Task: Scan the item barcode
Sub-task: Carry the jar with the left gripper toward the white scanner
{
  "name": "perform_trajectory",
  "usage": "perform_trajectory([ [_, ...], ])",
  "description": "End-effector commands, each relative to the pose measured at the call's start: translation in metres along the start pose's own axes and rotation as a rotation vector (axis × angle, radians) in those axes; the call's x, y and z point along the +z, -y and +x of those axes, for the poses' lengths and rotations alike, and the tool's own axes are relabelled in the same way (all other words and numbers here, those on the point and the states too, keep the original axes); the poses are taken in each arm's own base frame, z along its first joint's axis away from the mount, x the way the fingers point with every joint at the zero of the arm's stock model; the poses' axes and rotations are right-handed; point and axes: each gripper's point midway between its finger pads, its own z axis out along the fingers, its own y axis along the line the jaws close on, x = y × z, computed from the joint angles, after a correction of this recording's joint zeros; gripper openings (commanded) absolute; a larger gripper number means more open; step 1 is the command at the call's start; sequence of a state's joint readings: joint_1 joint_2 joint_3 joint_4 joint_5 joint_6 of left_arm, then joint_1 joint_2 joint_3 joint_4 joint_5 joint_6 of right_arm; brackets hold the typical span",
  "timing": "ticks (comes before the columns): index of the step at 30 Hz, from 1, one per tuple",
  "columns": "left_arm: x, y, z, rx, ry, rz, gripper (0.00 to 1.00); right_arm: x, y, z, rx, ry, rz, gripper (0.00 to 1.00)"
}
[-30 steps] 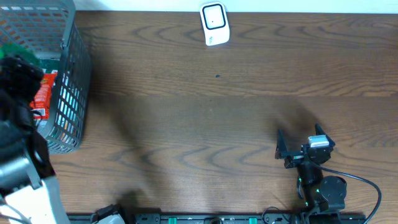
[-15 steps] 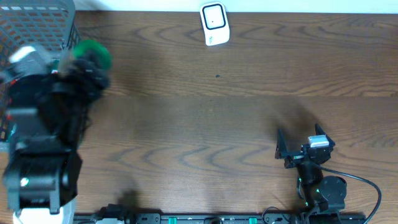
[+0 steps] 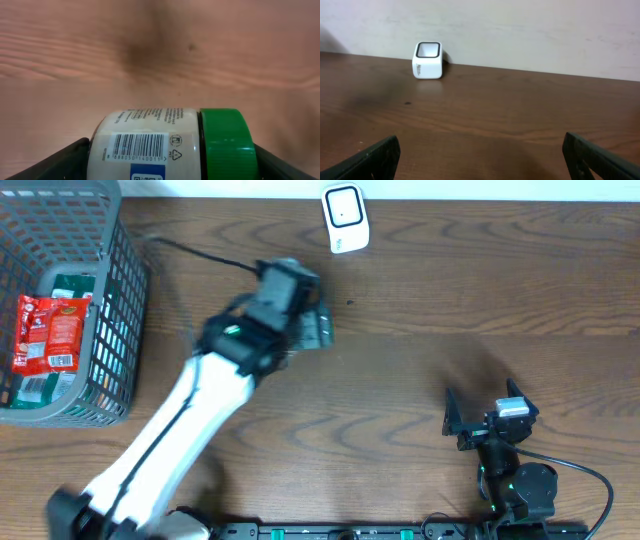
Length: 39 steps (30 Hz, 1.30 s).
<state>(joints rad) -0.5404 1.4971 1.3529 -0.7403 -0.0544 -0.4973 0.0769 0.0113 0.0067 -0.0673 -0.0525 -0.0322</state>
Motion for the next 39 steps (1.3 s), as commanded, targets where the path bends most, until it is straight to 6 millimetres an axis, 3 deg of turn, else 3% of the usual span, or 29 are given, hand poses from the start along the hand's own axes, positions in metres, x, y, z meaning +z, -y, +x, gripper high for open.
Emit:
perform_trajectory([
  [1,0.036,0.024,0.019,0.066,-0.060,-0.006,0.62,0.000,0.000,0.000,0.017,0.000,-0.002,0.99],
  [9,0.108,0.054,0.064,0.158,-0.163,-0.022,0.62,0.000,0.000,0.000,0.017,0.000,-0.002,0.99],
  [15,0.135,0.057,0.081,0.191,-0.185,-0.056,0.62,0.000,0.000,0.000,0.017,0.000,-0.002,0.99],
  [26,0.134,0.053,0.098,0.220,-0.238,-0.083,0.94,0.000,0.000,0.000,0.017,0.000,-0.001,0.99],
  [39,0.131,0.061,0.109,0.213,-0.299,-0.026,0.98,0.000,0.000,0.000,0.017,0.000,-0.001,0.99],
])
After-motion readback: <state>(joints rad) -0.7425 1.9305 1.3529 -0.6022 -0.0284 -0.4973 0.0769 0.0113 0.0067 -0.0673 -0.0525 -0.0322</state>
